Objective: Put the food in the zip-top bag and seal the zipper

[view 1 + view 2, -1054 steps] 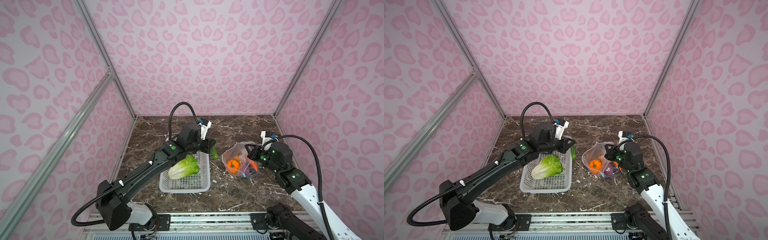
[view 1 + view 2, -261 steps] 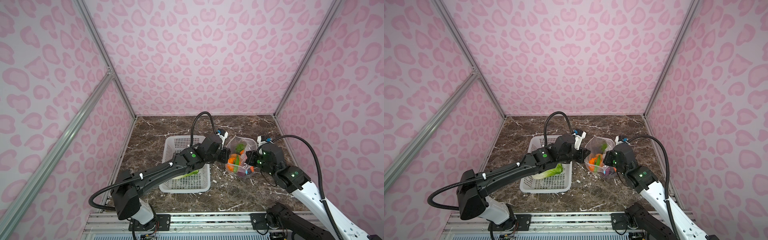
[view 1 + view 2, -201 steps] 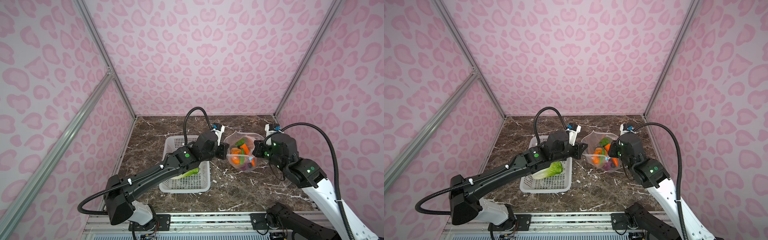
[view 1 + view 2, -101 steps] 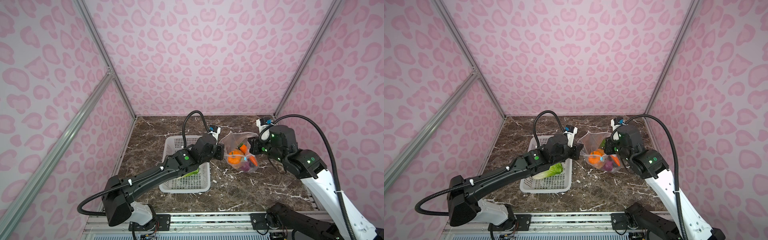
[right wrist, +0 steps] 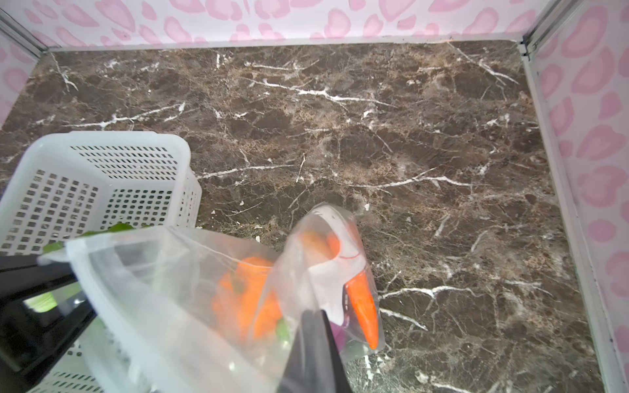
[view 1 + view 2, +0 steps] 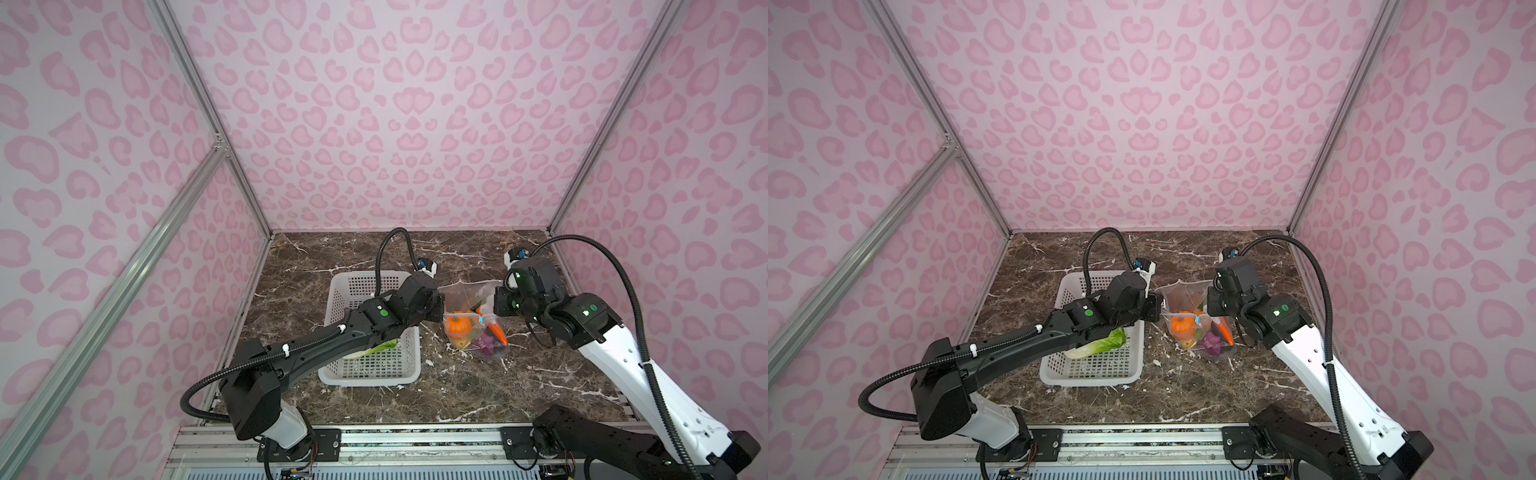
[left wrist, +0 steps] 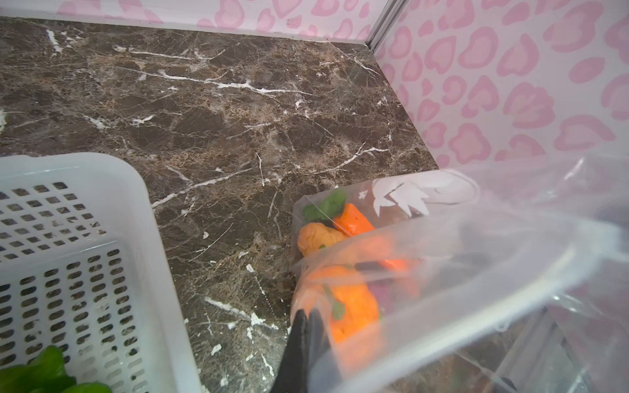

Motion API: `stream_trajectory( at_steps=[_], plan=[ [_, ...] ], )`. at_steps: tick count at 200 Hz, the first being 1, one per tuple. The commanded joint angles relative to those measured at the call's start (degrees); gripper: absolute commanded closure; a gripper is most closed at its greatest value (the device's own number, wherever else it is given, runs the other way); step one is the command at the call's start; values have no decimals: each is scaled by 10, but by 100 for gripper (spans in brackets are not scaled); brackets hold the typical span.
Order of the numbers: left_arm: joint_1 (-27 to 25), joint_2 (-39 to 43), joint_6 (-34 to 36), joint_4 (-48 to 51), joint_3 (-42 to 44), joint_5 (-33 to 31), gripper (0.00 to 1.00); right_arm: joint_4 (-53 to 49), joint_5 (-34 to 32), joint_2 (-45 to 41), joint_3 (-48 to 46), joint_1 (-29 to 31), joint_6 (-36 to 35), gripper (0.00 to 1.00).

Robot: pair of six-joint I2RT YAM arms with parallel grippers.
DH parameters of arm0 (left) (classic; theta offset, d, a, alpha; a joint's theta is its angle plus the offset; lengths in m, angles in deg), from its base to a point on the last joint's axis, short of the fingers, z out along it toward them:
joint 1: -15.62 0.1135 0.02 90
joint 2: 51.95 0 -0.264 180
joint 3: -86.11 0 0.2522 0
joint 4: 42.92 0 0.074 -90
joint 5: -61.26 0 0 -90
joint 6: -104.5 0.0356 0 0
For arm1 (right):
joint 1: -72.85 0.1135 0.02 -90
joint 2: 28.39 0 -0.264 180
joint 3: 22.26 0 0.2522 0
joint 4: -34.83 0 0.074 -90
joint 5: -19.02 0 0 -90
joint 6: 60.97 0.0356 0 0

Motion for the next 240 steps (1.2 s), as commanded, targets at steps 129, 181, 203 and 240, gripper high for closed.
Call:
stream_trajectory(
  at_steps=[129, 181, 203, 240],
  plan=[
    [99, 203, 47, 142, 86, 57, 2, 122, 61, 16, -44, 6, 12, 100],
    [226, 319, 8, 187, 229, 65, 2, 132, 75, 30, -52, 6, 16, 100],
    [268, 337, -6, 169, 261, 83, 2, 134, 76, 31, -54, 7, 18, 100],
    [305, 311, -8, 131, 273, 114, 2, 132, 70, 23, -57, 7, 20, 98]
  ],
)
